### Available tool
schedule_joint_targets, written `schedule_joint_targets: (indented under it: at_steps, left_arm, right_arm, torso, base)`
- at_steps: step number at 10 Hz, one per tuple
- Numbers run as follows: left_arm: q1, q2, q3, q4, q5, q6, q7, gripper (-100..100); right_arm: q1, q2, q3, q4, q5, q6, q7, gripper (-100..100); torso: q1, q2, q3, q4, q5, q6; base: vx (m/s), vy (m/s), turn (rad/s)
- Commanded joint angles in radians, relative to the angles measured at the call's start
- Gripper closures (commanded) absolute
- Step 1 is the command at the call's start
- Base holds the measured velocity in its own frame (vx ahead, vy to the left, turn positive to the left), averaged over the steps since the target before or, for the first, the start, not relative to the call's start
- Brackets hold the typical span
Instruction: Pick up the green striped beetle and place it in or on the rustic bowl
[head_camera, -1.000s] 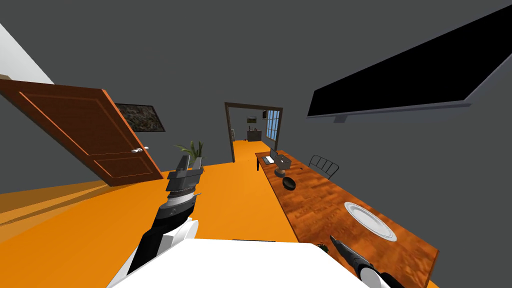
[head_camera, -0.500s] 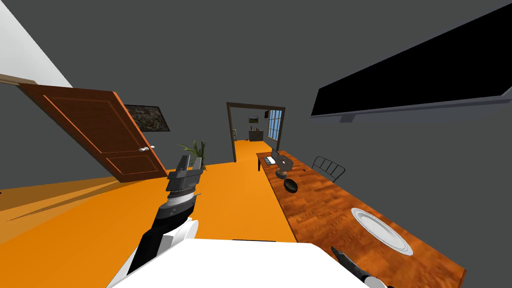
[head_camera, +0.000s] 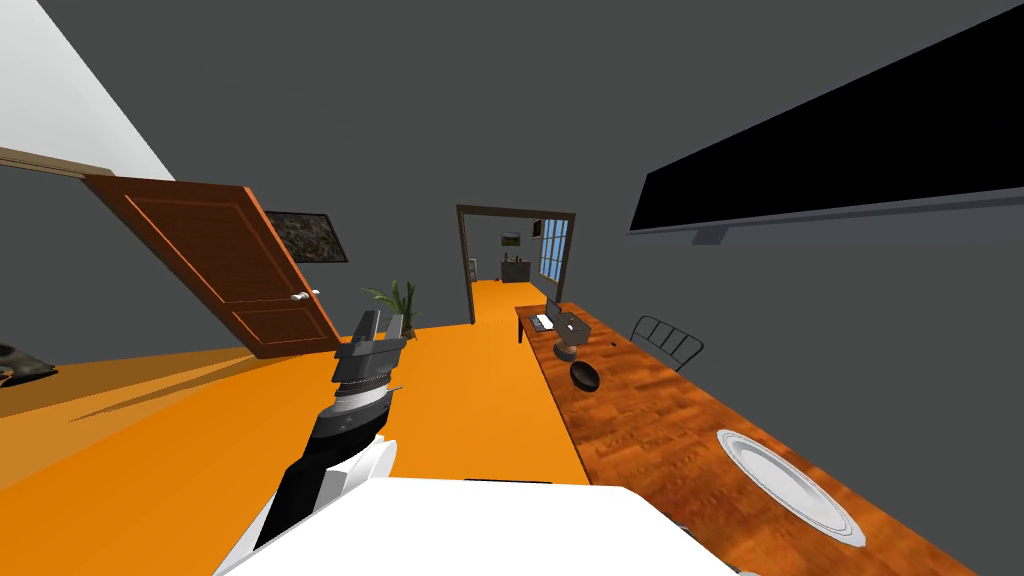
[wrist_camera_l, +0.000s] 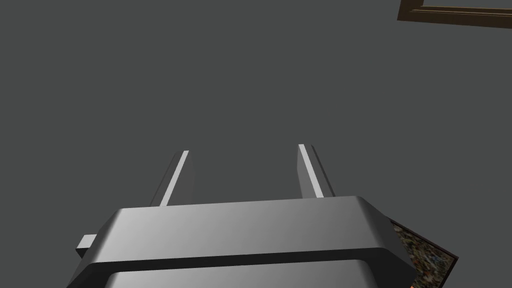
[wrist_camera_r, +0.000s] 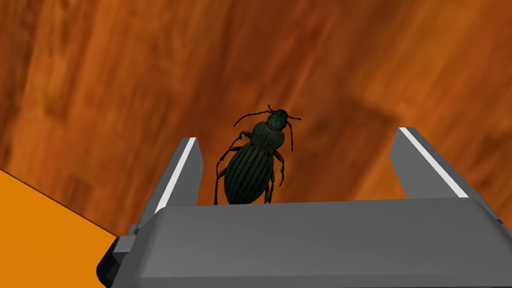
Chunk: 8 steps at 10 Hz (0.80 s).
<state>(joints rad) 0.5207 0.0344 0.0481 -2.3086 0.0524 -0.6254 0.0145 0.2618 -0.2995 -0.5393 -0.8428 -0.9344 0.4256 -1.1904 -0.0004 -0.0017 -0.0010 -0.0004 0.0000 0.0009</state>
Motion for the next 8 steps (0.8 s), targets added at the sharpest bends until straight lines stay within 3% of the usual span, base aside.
schedule_joint_targets:
  at_steps: [1,3,4,6,7,8]
  left_arm:
    - [0.0,0.0,0.0,0.0,0.0,0.0,0.0,0]
    - [0.0,0.0,0.0,0.0,0.0,0.0,0.0,0]
    - [0.0,0.0,0.0,0.0,0.0,0.0,0.0,0]
    - [0.0,0.0,0.0,0.0,0.0,0.0,0.0,0]
    - [0.0,0.0,0.0,0.0,0.0,0.0,0.0,0]
    - [0.0,0.0,0.0,0.0,0.0,0.0,0.0,0]
  right_arm:
    - [0.001,0.016,-0.014,0.013,0.013,0.044,-0.035,-100]
    - [0.001,0.016,-0.014,0.013,0.013,0.044,-0.035,-100]
    - [-0.01,0.023,-0.025,0.055,0.0,0.083,-0.049,-100]
    - [-0.017,0.028,-0.031,0.082,-0.008,0.109,-0.057,-100]
    - [-0.016,0.022,-0.028,0.071,-0.005,0.093,-0.051,-100]
    - [-0.017,0.023,-0.029,0.073,-0.005,0.099,-0.054,0]
  torso:
    - [0.0,0.0,0.0,0.0,0.0,0.0]
    - [-0.001,-0.001,-0.001,0.0,0.0,0.0]
    - [0.0,0.0,0.0,0.0,0.0,0.0]
    - [-0.001,-0.001,-0.001,0.0,0.0,0.0]
    - [-0.001,-0.001,-0.001,0.0,0.0,0.0]
    - [0.0,0.0,0.0,0.0,0.0,0.0]
  base:
    - [0.027,-0.032,0.104]
    - [0.026,-0.022,0.01]
    - [0.036,-0.027,0.089]
    - [0.034,-0.039,0.051]
    - [0.016,-0.019,0.015]
    - [0.0,0.0,0.0]
